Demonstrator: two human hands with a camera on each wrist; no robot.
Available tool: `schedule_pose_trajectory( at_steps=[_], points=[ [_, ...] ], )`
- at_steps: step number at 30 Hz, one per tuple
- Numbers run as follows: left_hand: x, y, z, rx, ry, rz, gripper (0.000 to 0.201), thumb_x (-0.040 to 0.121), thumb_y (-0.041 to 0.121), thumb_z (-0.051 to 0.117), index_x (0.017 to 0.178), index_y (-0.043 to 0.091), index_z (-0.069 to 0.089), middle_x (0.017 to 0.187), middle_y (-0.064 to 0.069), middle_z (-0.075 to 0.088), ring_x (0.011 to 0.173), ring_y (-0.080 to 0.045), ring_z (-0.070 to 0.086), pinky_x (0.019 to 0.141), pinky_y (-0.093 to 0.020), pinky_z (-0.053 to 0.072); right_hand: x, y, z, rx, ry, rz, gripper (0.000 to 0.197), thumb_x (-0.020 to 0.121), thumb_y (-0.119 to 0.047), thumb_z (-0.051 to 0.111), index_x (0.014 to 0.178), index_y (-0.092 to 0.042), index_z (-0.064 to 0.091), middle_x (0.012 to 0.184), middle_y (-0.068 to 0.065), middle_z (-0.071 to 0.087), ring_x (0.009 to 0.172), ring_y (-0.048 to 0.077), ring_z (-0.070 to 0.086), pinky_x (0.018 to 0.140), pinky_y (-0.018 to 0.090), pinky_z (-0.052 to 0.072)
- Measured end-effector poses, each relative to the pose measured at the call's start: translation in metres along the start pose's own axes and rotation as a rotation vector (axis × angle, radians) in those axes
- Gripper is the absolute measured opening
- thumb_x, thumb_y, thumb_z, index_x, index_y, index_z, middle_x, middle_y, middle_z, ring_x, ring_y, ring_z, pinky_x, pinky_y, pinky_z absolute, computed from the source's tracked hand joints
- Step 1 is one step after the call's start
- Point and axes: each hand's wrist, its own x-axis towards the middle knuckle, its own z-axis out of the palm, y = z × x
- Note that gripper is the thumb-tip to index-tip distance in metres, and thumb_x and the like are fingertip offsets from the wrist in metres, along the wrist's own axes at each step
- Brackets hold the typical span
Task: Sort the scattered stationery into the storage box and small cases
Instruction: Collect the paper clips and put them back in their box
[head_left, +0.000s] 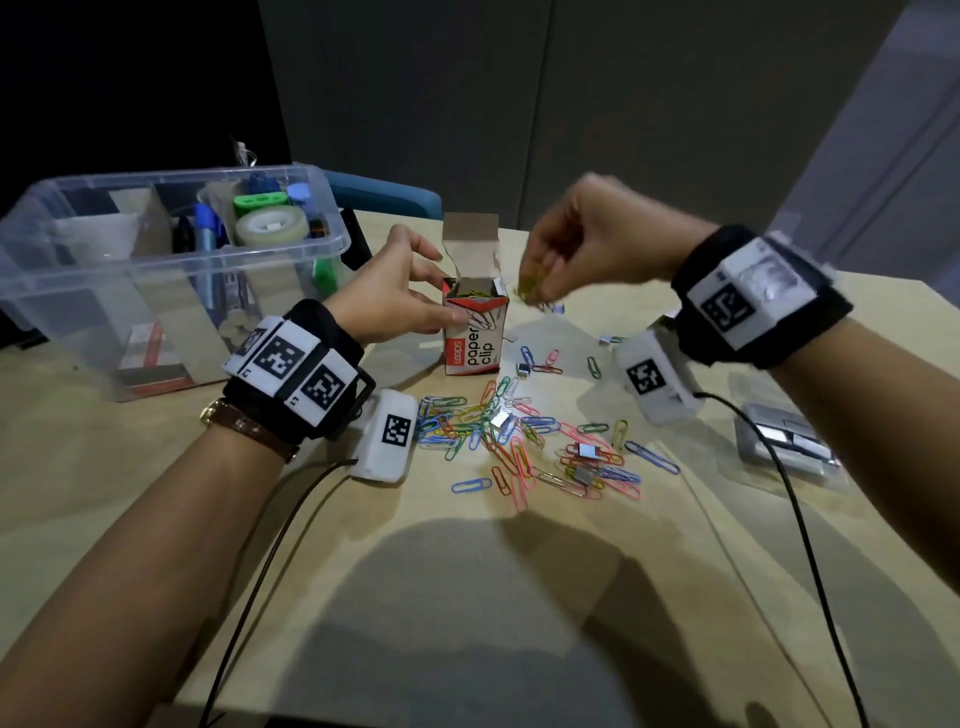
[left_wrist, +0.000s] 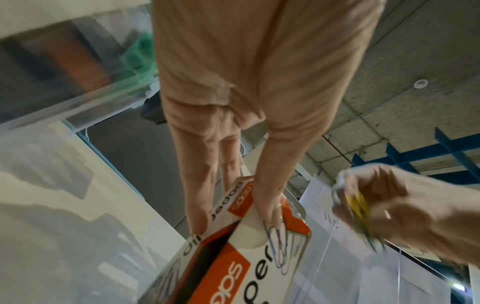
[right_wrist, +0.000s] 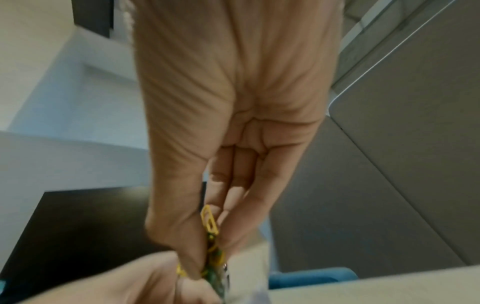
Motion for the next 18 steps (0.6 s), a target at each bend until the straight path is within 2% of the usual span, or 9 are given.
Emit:
schedule_pose_trajectory(
  at_steps=[3,6,8,10,14,18],
  points=[
    [0.0,-0.001,0.0,0.004,-0.01,0.017,0.054,0.074,0.003,0.077,0.103,0.021,0.036,0.114,-0.008,0.061,0.096,-0.032,0.069,0.084,-0.046,0.057,0.018,-0.017,-0.005,-0.054,0.087,-0.056,0.016,0.073,-0.014,0.081,0.086,-0.011,0.072,0.076,-0.008,0.071,0.067,-0.003,0.067,0.064,0.01,0.052],
    [0.0,0.0,-0.001,0.002,-0.013,0.032,0.056,0.074,0.001,0.076,0.108,0.018,0.035,0.107,-0.004,0.062,0.094,-0.032,0.069,0.085,-0.046,0.057,0.039,-0.021,0.014,-0.184,0.039,-0.054,0.018,0.074,-0.017,0.082,0.089,-0.014,0.072,0.079,-0.01,0.068,0.072,0.0,0.067,0.065,0.011,0.053],
    [0.0,0.0,0.0,0.003,-0.015,0.037,0.057,0.075,0.0,0.076,0.112,0.014,0.034,0.106,-0.003,0.061,0.088,-0.028,0.069,0.084,-0.045,0.057,0.048,-0.016,0.023,-0.225,0.018,-0.03,0.02,0.074,-0.016,0.083,0.092,-0.012,0.074,0.08,-0.009,0.068,0.075,0.003,0.067,0.069,0.015,0.056],
    [0.0,0.0,0.001,0.012,-0.022,0.045,0.059,0.075,-0.001,0.075,0.113,0.012,0.033,0.106,-0.005,0.061,0.083,-0.023,0.067,0.082,-0.043,0.058,0.053,-0.013,0.026,-0.247,-0.008,-0.004,0.022,0.074,-0.015,0.083,0.094,-0.01,0.075,0.078,-0.009,0.068,0.074,0.002,0.066,0.068,0.013,0.054],
    [0.0,-0.001,0.001,0.017,-0.032,0.057,0.06,0.074,-0.002,0.077,0.112,0.014,0.033,0.105,-0.005,0.061,0.086,-0.027,0.068,0.082,-0.042,0.058,0.051,-0.016,0.021,-0.193,-0.084,0.0,0.022,0.074,-0.013,0.082,0.095,-0.011,0.076,0.079,-0.007,0.072,0.073,0.004,0.07,0.063,0.008,0.052],
    [0.003,-0.004,0.001,0.017,-0.025,0.071,0.058,0.075,-0.002,0.076,0.111,0.014,0.033,0.101,-0.002,0.061,0.079,-0.02,0.067,0.083,-0.043,0.057,0.043,-0.018,0.01,-0.093,-0.017,-0.005,0.018,0.074,-0.013,0.081,0.09,-0.01,0.076,0.081,-0.002,0.074,0.071,0.002,0.071,0.06,0.01,0.051]
  ],
)
